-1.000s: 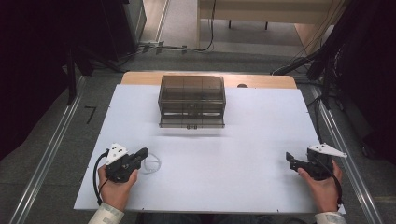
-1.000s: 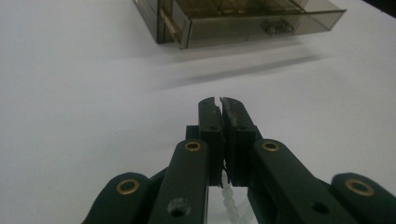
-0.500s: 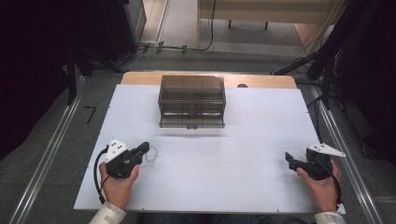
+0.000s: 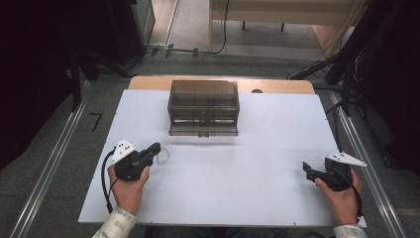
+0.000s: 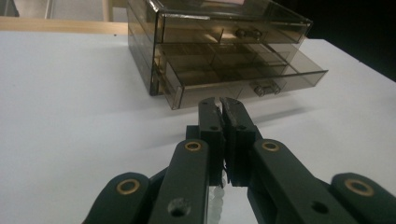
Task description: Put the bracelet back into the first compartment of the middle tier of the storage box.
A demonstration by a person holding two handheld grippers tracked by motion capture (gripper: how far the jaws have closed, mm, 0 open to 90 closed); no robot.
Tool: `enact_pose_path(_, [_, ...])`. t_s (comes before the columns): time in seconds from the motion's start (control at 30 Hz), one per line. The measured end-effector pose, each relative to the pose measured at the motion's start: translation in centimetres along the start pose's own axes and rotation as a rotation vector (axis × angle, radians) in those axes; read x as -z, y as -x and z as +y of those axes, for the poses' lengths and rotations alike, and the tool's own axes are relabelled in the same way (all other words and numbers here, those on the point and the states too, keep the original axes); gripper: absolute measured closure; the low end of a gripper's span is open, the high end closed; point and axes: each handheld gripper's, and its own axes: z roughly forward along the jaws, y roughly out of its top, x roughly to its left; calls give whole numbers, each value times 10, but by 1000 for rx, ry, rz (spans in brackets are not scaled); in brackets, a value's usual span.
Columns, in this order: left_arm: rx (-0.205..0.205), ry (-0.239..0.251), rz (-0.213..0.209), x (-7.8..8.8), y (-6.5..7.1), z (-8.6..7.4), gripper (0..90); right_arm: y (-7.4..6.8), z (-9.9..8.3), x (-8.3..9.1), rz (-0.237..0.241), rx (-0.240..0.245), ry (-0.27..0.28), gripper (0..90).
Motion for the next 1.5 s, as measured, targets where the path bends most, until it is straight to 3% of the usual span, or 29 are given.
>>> enact_pose_path(0.47, [6, 45, -13, -14, 4, 13, 882, 0, 0, 0, -2, 1, -2, 149])
enact_pose_path(1.07, [-22, 141, -16, -32, 13, 21, 883, 1, 0, 0, 0, 3, 1, 149])
enact_pose_path(1.5, [-39, 180, -16, -43, 19, 24, 883, 1, 0, -1, 2, 8, -1, 149])
